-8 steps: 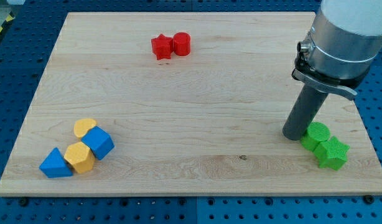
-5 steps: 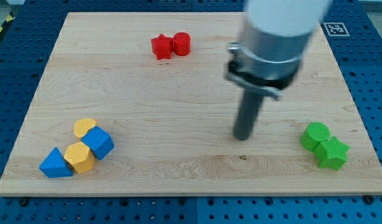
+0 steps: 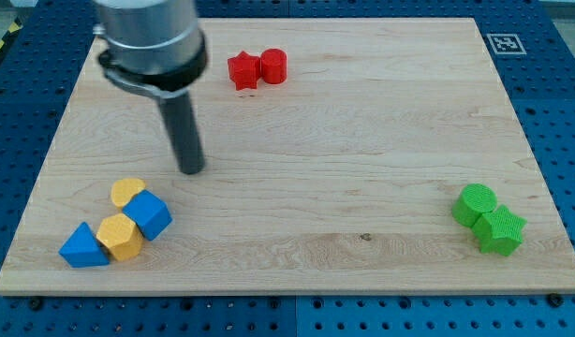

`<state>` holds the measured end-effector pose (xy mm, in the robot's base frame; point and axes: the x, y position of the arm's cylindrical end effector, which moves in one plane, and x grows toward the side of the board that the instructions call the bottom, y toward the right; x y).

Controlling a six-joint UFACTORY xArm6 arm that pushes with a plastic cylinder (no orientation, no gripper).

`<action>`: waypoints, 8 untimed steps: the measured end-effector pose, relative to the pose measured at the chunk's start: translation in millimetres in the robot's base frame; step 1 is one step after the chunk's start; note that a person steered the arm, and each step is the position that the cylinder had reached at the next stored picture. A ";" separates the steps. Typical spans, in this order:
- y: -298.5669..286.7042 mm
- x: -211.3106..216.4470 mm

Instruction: Nudge the yellow heart along with the blue cube right a bit

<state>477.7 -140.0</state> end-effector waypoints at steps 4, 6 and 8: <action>-107.5 52.1; -82.3 60.2; -37.2 57.8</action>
